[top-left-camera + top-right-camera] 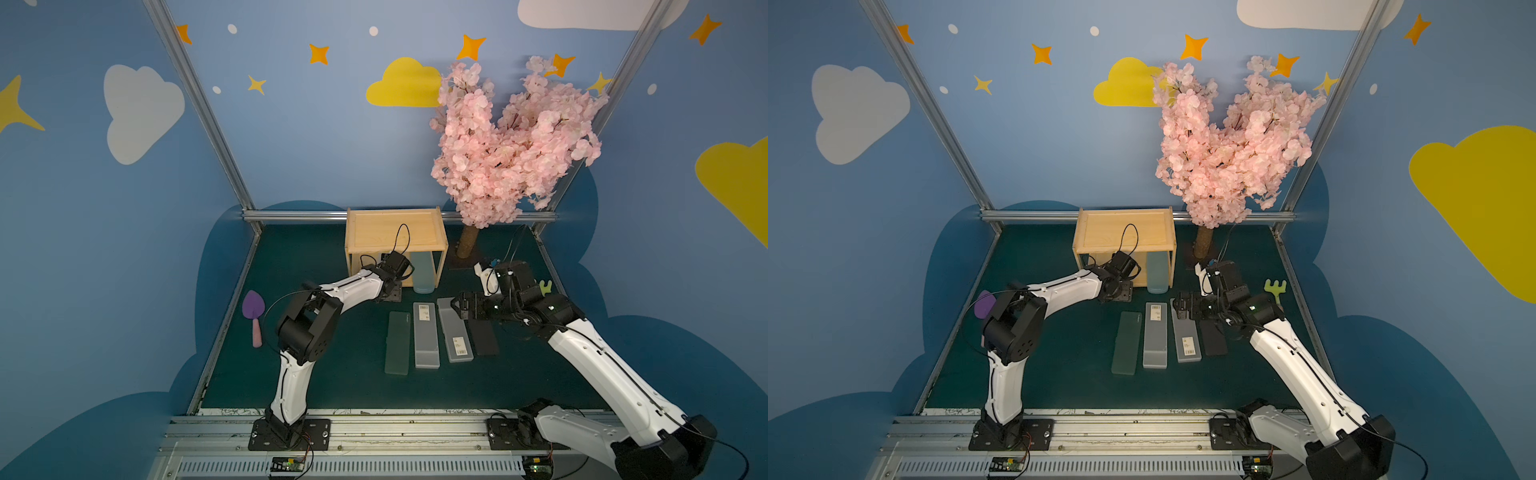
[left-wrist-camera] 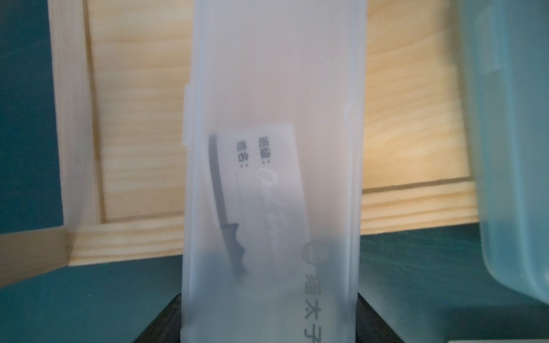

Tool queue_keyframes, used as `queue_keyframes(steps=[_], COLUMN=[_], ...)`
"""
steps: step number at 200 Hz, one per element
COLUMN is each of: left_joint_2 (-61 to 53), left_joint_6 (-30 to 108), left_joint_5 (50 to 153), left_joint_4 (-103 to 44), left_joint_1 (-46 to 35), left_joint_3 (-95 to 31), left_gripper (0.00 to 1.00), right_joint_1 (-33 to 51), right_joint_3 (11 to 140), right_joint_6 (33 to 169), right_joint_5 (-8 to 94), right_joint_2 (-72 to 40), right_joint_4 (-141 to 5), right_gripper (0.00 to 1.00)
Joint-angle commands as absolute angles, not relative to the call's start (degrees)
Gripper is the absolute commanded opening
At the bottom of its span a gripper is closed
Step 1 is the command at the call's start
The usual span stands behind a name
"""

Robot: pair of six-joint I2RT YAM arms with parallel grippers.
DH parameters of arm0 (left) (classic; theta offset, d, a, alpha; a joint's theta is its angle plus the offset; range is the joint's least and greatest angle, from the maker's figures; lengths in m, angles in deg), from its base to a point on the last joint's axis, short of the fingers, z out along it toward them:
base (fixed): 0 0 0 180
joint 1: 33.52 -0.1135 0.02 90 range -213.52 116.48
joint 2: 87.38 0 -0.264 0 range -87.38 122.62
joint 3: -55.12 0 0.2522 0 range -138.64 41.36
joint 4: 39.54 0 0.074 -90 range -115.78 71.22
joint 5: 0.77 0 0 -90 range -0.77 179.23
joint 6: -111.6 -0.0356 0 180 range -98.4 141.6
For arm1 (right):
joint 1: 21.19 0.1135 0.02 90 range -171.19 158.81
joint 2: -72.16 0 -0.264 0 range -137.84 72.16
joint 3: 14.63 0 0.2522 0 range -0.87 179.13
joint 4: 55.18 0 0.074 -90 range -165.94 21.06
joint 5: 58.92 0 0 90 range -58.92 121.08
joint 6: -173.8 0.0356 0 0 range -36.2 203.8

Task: Remove the pencil cases from the shelf
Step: Pick up the pencil case from the shelf, then place the pencil case at the center of the board.

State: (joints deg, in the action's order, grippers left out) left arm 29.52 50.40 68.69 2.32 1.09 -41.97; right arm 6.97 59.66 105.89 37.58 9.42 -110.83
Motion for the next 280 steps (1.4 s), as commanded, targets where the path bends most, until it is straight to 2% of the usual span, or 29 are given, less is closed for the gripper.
queue_keyframes(steps=[1,96,173,217,280], left_joint_2=[25.86,6.7,-11.77,-17.19,-18.04], left_joint_6=[51.47,54.36,60.91,66.96,71.96], left_joint_5=[68.03,69.15,71.9,71.74,73.32], left_joint_4=[4.72,10.3,17.59,22.12,18.36], left_joint_1=[0.85,3.61,9.42,13.98,15.92], left_joint_3=[-39.4,-23.19,-12.54,-6.57,0.17], left_gripper=[0.58,0.59,0.59,0.6,0.61], right_joint_1=[6.73,7.29,8.41,9.48,10.45], right_joint_3=[59.81,58.01,57.85,56.5,56.63], right_joint_6=[106.3,108.14,109.26,110.58,110.69], right_joint_5=[37.77,38.8,38.71,38.22,37.78], right_joint_2=[10.76,12.91,14.4,15.36,14.28], right_joint_4=[-111.52,-109.79,-109.81,-109.05,-108.74], right_gripper=[0.98,0.98,0.98,0.98,0.98])
